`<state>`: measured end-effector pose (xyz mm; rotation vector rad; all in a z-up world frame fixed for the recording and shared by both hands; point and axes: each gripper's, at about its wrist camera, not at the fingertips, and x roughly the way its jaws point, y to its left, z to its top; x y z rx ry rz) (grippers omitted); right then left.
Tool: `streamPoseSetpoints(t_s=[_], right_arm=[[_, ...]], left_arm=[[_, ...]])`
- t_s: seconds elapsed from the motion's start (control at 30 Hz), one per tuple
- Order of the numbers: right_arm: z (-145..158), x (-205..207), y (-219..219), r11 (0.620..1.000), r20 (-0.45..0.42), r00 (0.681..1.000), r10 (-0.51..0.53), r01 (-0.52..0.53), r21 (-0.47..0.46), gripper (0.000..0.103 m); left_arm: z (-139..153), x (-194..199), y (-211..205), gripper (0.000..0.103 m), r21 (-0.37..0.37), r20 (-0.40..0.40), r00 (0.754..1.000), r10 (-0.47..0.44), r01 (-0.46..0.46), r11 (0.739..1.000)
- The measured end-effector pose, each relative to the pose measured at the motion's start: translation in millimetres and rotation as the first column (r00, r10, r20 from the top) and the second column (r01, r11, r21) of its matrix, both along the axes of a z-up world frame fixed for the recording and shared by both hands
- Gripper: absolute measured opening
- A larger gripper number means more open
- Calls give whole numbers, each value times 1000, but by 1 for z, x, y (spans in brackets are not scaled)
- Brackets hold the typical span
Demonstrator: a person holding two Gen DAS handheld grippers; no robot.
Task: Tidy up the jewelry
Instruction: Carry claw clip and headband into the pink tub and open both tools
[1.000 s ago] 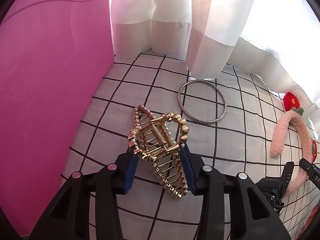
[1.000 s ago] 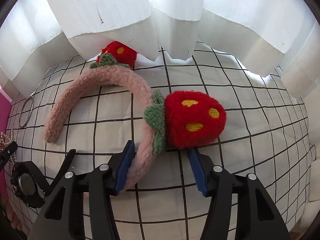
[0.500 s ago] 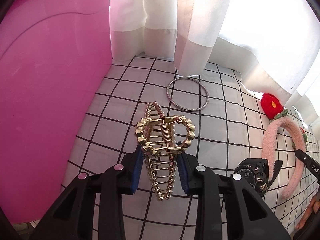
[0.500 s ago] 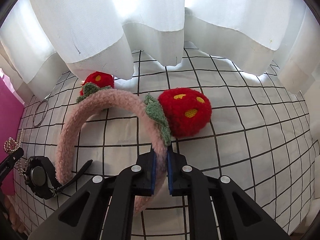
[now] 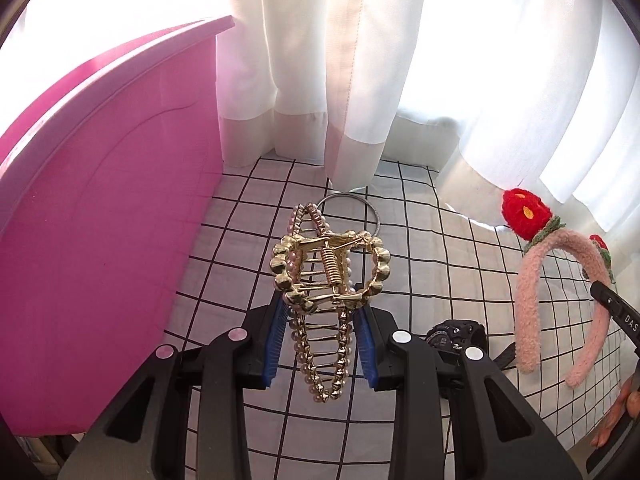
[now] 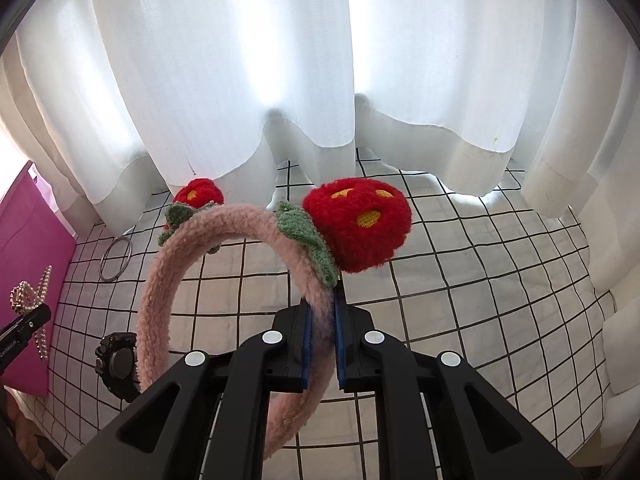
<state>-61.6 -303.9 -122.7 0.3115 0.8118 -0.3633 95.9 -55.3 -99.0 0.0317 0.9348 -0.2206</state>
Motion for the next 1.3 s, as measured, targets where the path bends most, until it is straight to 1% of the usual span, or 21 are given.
streamPoseSetpoints(t_s=[0.2,0.33,0.47,0.63,0.87,1.0,1.13,1.23,1.3], right_arm=[[23,-16,6,1000,51,999,7,-7,-1,9],[39,-25,15,999,89,995,34,-34,0,9],[56,-25,27,998,129,989,66,-67,8,9],[80,-18,44,993,199,973,115,-118,5,9],[117,4,72,981,274,943,191,-191,-27,9],[137,22,93,968,302,920,250,-244,-57,9],[153,47,123,945,321,889,327,-317,-85,9],[160,69,150,921,325,863,387,-376,-99,9],[161,83,169,905,320,848,424,-413,-105,9]], left_arm=[[19,-11,-4,31,-5,31,999,-36,36,999],[34,-18,-6,31,-6,53,997,-61,62,998],[55,-26,-4,31,-10,82,994,-73,74,997],[85,-34,3,31,-19,126,990,-67,70,997],[127,-36,27,31,-39,199,980,-3,11,999],[154,-34,49,31,-52,249,967,51,-40,998],[175,-28,77,31,-44,288,950,123,-115,992],[181,-23,100,31,-20,303,937,175,-178,984],[182,-20,117,31,-15,298,931,211,-216,976]])
